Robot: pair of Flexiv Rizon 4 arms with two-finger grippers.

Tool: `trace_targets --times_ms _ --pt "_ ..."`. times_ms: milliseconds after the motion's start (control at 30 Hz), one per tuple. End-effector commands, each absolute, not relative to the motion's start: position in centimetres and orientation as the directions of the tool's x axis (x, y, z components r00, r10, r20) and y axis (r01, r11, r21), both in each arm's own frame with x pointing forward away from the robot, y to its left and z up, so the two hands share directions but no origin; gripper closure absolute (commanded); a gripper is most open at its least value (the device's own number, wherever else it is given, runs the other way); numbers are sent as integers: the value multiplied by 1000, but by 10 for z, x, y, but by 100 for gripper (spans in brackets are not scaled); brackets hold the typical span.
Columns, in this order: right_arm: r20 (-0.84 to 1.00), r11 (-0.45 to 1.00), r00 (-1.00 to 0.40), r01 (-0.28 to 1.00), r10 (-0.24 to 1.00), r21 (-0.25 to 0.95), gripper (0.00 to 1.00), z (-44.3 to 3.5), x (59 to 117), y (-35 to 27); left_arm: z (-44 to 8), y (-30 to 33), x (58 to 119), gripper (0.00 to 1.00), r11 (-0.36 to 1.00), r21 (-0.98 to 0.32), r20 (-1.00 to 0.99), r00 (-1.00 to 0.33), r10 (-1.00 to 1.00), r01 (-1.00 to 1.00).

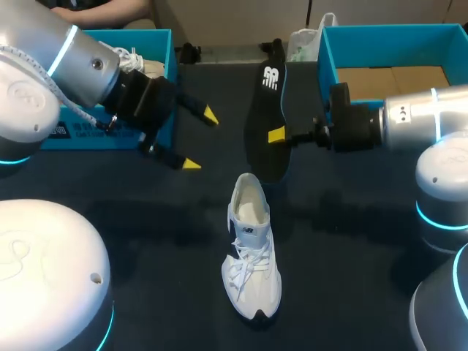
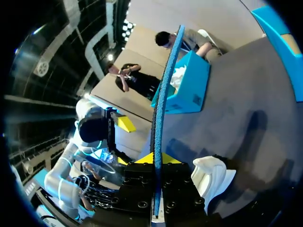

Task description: Take the shoe out of the shoebox, open the shoe tongue, remove and reinsert the insole, then place the shoe into the shoebox

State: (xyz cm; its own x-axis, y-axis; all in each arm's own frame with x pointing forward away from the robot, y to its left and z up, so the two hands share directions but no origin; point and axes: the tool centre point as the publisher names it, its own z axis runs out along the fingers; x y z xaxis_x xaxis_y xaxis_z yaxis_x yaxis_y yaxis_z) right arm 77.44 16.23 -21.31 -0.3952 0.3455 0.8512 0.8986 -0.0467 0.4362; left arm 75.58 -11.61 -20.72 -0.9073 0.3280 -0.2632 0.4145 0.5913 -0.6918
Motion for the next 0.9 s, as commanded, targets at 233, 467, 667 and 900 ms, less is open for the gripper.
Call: trace_targets --times_ms 233,467,667,900 --pt "811 -81 -467 848 352 524 100 -226 768 170 -214 -101 739 0 745 -610 -133 -962 239 270" --pt "811 -81 -467 848 352 524 100 -226 768 170 -219 -106 739 0 759 -601 -117 -967 226 250" --pt "777 -36 -526 820 344 571 100 -238 774 171 -246 -107 742 0 806 -576 -10 -987 159 136" --pt "715 33 -615 765 333 643 100 -243 775 172 -269 -108 733 0 829 -556 126 -979 159 63"
